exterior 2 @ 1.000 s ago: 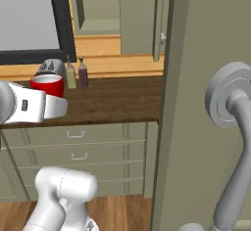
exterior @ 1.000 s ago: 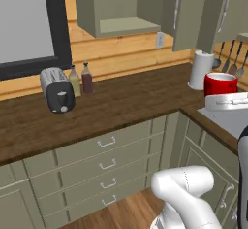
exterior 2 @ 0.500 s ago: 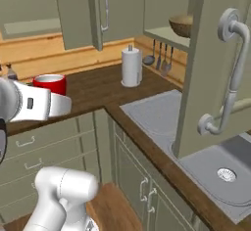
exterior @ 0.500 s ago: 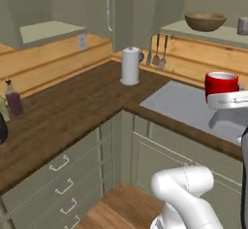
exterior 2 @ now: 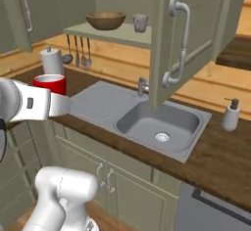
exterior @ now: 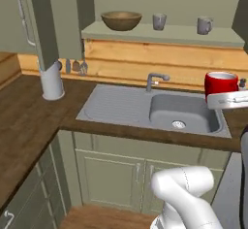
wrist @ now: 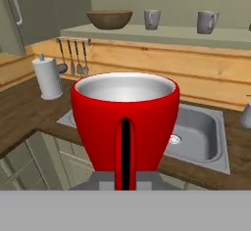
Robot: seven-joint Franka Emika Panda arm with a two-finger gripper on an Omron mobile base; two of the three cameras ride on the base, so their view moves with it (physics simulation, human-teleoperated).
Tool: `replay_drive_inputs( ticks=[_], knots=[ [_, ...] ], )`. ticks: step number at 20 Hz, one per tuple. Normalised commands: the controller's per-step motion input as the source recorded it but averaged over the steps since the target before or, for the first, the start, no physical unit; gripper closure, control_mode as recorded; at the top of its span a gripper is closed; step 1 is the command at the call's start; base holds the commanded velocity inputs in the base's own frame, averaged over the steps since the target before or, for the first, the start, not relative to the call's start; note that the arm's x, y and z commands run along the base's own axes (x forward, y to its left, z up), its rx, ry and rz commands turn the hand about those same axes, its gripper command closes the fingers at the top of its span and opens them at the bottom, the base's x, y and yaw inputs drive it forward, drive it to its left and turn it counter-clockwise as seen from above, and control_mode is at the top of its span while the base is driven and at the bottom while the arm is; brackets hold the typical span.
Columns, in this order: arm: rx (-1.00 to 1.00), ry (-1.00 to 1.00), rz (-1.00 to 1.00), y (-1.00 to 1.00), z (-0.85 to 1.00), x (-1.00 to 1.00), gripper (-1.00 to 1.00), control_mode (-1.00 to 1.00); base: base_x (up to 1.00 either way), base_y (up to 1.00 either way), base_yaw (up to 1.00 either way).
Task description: Gather all objects into one cabinet and sort the glasses and bowls to opposite sides.
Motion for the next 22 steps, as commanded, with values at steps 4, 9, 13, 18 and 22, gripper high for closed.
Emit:
replay_drive_inputs(
  ticks=[4, 9, 13, 18, 22],
  knots=[
    [0.0, 0.0, 0.0, 0.0, 0.0, 0.0, 1.0, 1.0, 0.1, 0.08, -0.68],
    [0.0, 0.0, 0.0, 0.0, 0.0, 0.0, 1.0, 1.0, 0.25, 0.53, -0.38],
    [0.0, 0.0, 0.0, 0.0, 0.0, 0.0, 1.0, 1.0, 0.31, 0.48, -0.15],
    [0.0, 0.0, 0.0, 0.0, 0.0, 0.0, 1.0, 1.0, 0.28, 0.0, -0.17],
    [0.0, 0.0, 0.0, 0.0, 0.0, 0.0, 1.0, 1.0, 0.5, 0.0, 0.0]
  ],
)
